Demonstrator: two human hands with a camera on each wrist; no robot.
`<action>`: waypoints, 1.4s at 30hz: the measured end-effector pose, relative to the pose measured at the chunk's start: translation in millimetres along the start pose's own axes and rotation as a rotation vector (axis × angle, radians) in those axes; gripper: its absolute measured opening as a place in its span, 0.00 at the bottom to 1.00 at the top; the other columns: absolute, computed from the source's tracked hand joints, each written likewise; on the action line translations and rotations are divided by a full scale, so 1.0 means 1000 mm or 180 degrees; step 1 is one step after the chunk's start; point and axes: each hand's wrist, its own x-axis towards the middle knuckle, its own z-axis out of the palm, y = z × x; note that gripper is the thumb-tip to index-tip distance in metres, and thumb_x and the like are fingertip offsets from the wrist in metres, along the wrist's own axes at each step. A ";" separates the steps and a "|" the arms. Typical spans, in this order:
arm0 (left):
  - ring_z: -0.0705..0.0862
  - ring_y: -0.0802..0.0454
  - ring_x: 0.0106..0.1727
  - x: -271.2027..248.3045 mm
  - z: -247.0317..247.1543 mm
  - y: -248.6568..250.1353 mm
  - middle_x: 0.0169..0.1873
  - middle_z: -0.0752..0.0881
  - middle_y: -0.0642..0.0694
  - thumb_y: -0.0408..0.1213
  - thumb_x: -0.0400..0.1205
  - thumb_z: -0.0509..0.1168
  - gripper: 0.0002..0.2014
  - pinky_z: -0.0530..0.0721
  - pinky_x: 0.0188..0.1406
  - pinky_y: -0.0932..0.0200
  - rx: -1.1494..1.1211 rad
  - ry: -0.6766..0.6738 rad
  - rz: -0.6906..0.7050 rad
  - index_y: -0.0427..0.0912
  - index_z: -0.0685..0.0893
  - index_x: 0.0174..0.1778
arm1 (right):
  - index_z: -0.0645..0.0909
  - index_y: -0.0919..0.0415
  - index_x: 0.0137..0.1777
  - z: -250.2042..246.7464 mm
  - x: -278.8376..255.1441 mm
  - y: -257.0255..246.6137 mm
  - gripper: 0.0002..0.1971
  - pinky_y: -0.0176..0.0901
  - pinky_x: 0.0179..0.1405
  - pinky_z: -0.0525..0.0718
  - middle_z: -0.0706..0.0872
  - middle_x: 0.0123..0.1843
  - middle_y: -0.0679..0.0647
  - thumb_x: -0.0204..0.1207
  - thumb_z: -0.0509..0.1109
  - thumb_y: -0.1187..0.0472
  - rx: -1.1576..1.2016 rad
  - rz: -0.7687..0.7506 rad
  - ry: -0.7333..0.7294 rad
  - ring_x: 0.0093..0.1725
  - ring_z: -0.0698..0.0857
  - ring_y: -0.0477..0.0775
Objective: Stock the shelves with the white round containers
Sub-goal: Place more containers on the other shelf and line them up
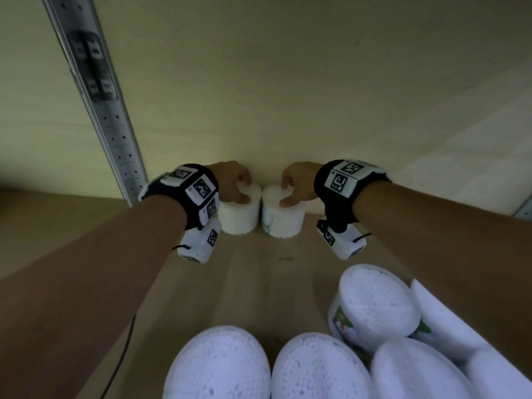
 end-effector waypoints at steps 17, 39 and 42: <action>0.76 0.43 0.70 -0.007 0.007 -0.003 0.72 0.73 0.41 0.41 0.80 0.68 0.24 0.73 0.66 0.56 -0.0137 0.0294 0.0115 0.41 0.74 0.72 | 0.75 0.57 0.74 -0.006 -0.007 -0.003 0.26 0.47 0.67 0.77 0.73 0.76 0.57 0.76 0.71 0.69 -0.0098 -0.0198 -0.0029 0.73 0.76 0.60; 0.75 0.41 0.70 -0.006 0.010 -0.004 0.72 0.72 0.40 0.41 0.81 0.67 0.24 0.72 0.66 0.54 -0.0084 0.0317 0.0192 0.40 0.74 0.72 | 0.66 0.61 0.80 -0.001 -0.004 -0.009 0.31 0.48 0.70 0.74 0.70 0.78 0.59 0.79 0.70 0.53 -0.0082 0.0140 -0.0038 0.74 0.74 0.61; 0.75 0.41 0.70 -0.006 0.011 -0.005 0.72 0.72 0.40 0.41 0.81 0.67 0.24 0.72 0.67 0.53 -0.0081 0.0299 0.0185 0.41 0.73 0.72 | 0.67 0.58 0.79 -0.002 -0.006 -0.006 0.29 0.47 0.70 0.74 0.69 0.79 0.57 0.79 0.70 0.62 -0.0017 -0.0039 -0.0096 0.75 0.73 0.60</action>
